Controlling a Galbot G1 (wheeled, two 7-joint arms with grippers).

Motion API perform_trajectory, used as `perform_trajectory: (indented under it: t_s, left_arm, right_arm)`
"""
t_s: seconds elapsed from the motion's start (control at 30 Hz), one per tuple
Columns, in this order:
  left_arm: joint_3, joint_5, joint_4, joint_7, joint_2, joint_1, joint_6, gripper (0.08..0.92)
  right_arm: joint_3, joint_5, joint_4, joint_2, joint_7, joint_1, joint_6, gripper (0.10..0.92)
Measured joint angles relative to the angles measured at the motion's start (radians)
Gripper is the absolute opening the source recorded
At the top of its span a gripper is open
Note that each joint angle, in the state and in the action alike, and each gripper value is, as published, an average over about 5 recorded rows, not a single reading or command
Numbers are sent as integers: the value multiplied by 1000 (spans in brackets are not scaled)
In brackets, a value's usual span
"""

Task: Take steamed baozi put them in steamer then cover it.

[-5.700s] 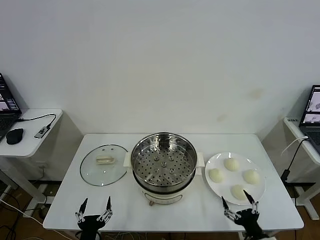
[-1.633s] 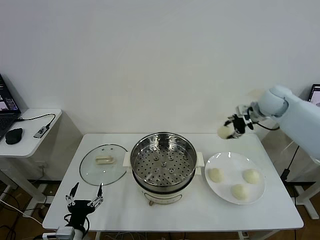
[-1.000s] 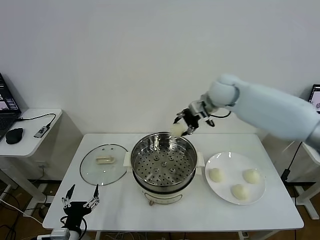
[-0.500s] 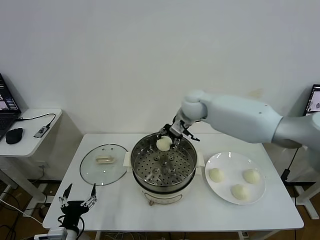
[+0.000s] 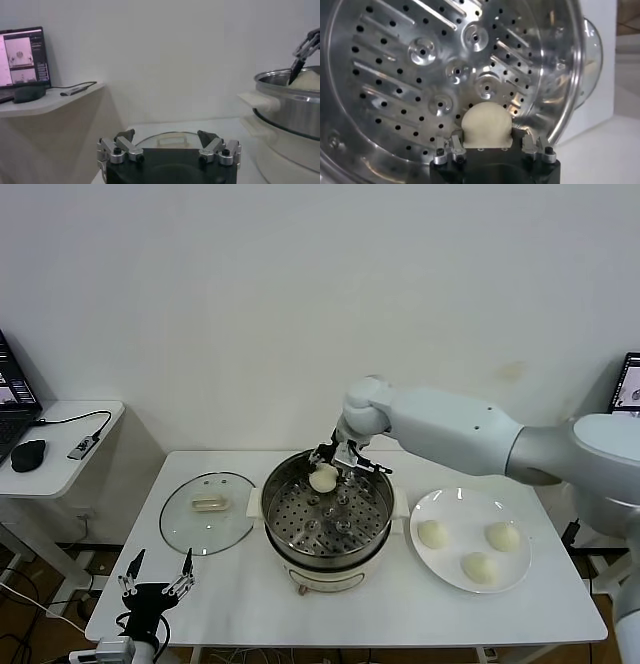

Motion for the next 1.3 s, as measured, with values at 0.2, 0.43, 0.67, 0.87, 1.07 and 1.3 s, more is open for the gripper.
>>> perform_trajectory:
  t_s: [0.2,0.43,0.67,0.87,1.07,1.3]
  left_arm:
    - [-1,1,-11,0,-3,7,1,823]
    - [-6,1,-27,0,-1,18,3,823]
    - [-11,1,-36,0,7,24,3,823]
    - [-12,1,-46,1,19,22,5,823]
    - [-13,-1,-48,3,31,11,7,823]
    - [-12,-1,-44,4,37,3,8,823]
  right_arm:
    - [0,16,18,-17,-3,17,-7,818]
    - [-8,175,102,-98,-55,90,-136,823]
    - [0,337,218,-245,-125,166,-357,823]
    - [3,403,330,-411,-161,192,-530,823]
    - [5,411,410,-574,-180,190,-636,823]
    - [26,381,447,-702,-187,124,-697,823]
